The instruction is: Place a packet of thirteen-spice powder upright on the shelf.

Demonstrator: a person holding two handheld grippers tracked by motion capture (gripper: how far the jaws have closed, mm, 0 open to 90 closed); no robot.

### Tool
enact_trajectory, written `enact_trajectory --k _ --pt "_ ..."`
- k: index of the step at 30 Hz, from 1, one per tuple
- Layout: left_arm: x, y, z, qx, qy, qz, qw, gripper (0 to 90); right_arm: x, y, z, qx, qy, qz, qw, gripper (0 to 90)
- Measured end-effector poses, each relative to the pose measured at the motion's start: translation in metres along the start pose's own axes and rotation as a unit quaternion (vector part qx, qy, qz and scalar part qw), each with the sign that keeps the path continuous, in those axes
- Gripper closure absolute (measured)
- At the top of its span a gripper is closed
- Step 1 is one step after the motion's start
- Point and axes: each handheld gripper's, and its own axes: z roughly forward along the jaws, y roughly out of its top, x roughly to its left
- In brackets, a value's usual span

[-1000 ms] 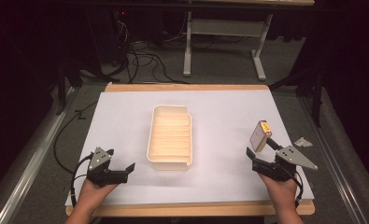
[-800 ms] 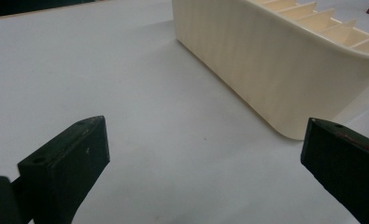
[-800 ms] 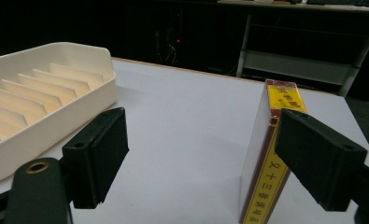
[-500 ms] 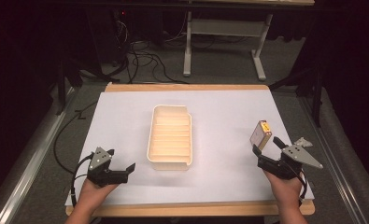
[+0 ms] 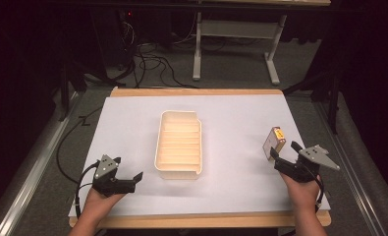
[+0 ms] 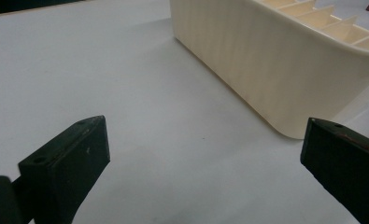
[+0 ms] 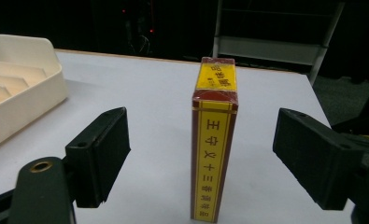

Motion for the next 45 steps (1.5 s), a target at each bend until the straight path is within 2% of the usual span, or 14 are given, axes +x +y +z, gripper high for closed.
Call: enact_trajectory --k 7,15,20,21,24,26,35,45 --pt "0.002 0.001 -0.003 -0.002 0.004 0.000 1.0000 1.9 -0.005 -0.001 0.017 0.007 -0.005 0.010 0.9999 24.0" --pt "0.007 0.002 -0.013 -0.008 0.014 -0.003 0.9999 1.9 -0.005 0.000 0.029 0.014 -0.008 0.007 0.9998 29.4" --pt "0.011 0.004 -0.021 -0.017 0.023 -0.009 0.9996 1.8 -0.006 0.001 0.035 0.011 -0.021 0.006 0.9997 38.4" --pt "0.013 0.005 -0.025 -0.018 0.026 -0.010 0.9995 1.8 -0.007 0.001 0.038 0.012 -0.030 0.007 0.9994 40.3" --pt "0.014 0.005 -0.028 -0.020 0.028 -0.009 0.9994 1.8 -0.008 0.001 0.041 0.014 -0.029 0.013 0.9994 43.0" --pt "0.015 0.006 -0.032 -0.024 0.032 -0.013 0.9991 1.8 -0.007 0.003 0.045 0.019 -0.029 0.011 0.9993 48.9" --pt "0.020 0.007 -0.038 -0.027 0.040 -0.013 0.9988 1.8 -0.006 0.004 0.048 0.023 -0.033 0.013 0.9991 58.0" --pt "0.020 0.007 -0.037 -0.025 0.039 -0.009 0.9989 1.8 -0.008 0.006 0.042 0.014 -0.033 0.014 0.9993 67.1"
